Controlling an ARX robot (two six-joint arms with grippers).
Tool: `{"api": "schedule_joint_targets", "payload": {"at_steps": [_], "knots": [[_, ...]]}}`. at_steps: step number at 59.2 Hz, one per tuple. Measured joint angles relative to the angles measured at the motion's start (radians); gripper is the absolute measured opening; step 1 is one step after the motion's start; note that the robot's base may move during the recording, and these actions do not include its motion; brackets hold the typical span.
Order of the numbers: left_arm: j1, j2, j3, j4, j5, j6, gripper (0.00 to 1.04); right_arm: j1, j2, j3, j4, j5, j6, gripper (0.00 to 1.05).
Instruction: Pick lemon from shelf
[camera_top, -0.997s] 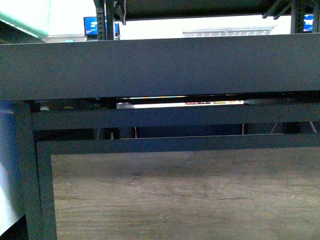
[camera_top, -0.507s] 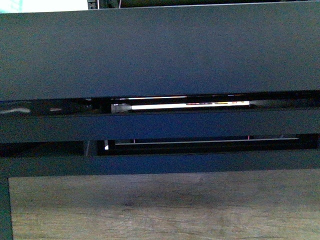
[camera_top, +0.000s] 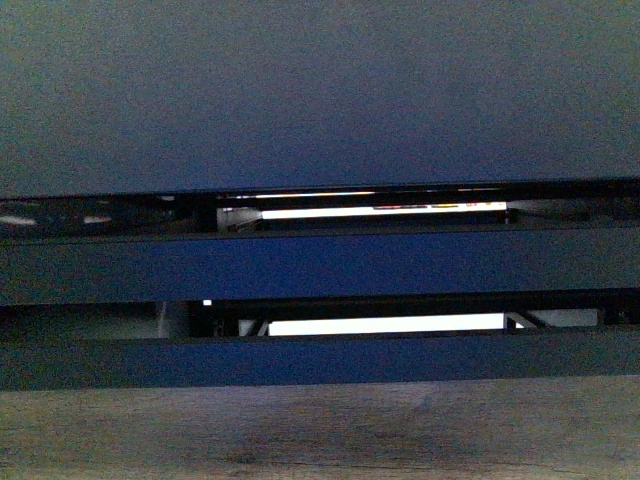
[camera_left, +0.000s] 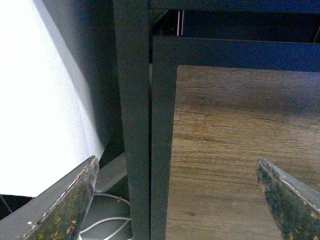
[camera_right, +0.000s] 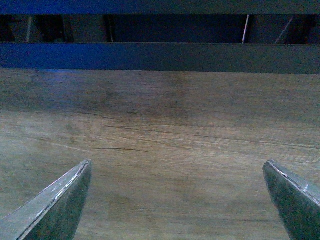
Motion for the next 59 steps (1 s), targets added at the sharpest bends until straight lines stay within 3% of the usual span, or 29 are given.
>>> {"api": "schedule_joint_targets", "payload": {"at_steps": [59], "knots": [[0.000, 0.000, 0.000, 0.000, 0.000, 0.000, 0.97, 0.000, 0.000, 0.000, 0.000, -0.002, 0.000, 1.02]]}}
